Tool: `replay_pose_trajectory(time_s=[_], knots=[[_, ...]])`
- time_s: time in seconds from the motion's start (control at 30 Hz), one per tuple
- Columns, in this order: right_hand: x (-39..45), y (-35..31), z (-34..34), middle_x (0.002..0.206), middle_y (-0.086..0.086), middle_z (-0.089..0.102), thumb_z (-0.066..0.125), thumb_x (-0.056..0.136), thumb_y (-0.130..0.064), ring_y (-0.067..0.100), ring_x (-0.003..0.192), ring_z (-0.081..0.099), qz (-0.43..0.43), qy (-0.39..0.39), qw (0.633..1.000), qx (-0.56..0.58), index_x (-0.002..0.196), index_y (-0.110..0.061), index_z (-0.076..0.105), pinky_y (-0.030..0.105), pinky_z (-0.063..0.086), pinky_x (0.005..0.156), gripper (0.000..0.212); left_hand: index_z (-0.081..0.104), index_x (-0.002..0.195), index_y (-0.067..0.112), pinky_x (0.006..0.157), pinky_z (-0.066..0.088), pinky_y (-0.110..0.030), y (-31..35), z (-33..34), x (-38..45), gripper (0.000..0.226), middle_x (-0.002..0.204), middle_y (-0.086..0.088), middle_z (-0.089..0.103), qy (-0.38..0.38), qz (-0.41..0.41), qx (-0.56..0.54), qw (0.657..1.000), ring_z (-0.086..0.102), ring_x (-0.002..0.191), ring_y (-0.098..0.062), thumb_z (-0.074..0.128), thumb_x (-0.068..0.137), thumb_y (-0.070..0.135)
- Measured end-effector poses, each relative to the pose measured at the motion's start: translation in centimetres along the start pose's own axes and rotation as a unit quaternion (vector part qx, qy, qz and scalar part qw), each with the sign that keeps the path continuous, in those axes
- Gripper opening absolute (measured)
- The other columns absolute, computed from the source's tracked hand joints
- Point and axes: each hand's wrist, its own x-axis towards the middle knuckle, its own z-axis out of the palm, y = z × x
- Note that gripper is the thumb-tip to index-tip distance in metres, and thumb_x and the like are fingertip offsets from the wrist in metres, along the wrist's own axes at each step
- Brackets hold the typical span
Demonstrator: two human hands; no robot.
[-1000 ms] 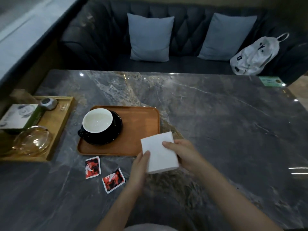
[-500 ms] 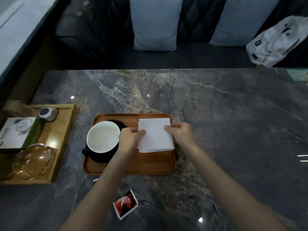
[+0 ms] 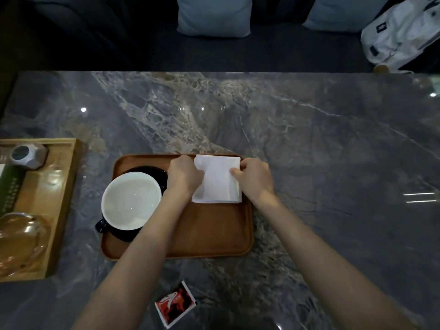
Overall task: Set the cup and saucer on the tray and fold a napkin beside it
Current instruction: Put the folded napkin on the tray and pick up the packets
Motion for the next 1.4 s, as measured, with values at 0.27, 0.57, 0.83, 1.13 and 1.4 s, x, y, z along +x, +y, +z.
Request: replay_pose_trajectory(time_s=[0.27, 0.57, 0.83, 1.13, 1.4], knots=[[-0.5, -0.1, 0.3, 0.105, 0.011, 0.066, 0.051, 0.092, -0.023, 0.027, 0.097, 0.060, -0.030, 0.024, 0.999, -0.027, 0.104, -0.008, 0.062, 0.033, 0.044, 0.070, 0.022, 0.060, 0.093, -0.009, 0.069, 0.042, -0.036, -0.6, 0.8, 0.5, 0.027, 0.103, -0.026, 0.064, -0.005, 0.018, 0.063, 0.998, 0.059, 0.097, -0.039, 0.053, 0.087, 0.016], [-1.0, -0.4, -0.8, 0.108, 0.010, 0.067, 0.049, 0.091, -0.017, 0.026, 0.099, 0.060, -0.024, 0.002, 0.999, -0.043, 0.106, -0.010, 0.064, 0.032, 0.045, 0.074, 0.022, 0.051, 0.109, -0.004, 0.078, 0.042, -0.039, -0.1, -0.1, -1.6, 0.033, 0.119, -0.022, 0.050, 0.073, 0.040, 0.023, 0.996, 0.052, 0.103, -0.038, 0.061, 0.083, 0.015], [-5.3, -2.2, -3.3, 0.095, 0.006, 0.071, 0.055, 0.085, -0.021, 0.023, 0.088, 0.064, -0.100, 0.009, 0.995, -0.006, 0.098, -0.016, 0.070, 0.030, 0.048, 0.071, 0.020, 0.064, 0.099, 0.009, 0.073, 0.041, -0.032, -1.9, -3.6, -7.5, 0.021, 0.103, -0.008, 0.065, 0.078, 0.192, 0.092, 0.974, 0.057, 0.100, -0.027, 0.059, 0.085, 0.024], [-13.9, -1.5, -2.0, 0.096, -0.004, 0.067, 0.061, 0.086, -0.020, 0.006, 0.091, 0.055, -0.246, -0.172, 0.953, 0.031, 0.096, -0.015, 0.070, 0.019, 0.038, 0.077, 0.014, 0.068, 0.100, 0.014, 0.074, 0.052, -0.038, -8.3, -5.4, -17.3, 0.019, 0.094, -0.005, 0.067, 0.110, 0.242, 0.070, 0.961, 0.062, 0.086, -0.022, 0.061, 0.086, 0.025], [-19.0, 1.7, 5.0, 0.125, 0.004, 0.054, 0.049, 0.092, -0.027, 0.023, 0.117, 0.048, -0.393, -0.204, 0.878, -0.184, 0.127, -0.017, 0.051, 0.036, 0.043, 0.091, 0.036, 0.062, 0.109, 0.006, 0.084, 0.045, -0.037, -18.0, -1.3, -20.2, 0.029, 0.112, -0.013, 0.059, 0.138, 0.058, 0.036, 0.988, 0.059, 0.101, -0.031, 0.062, 0.086, 0.022]])
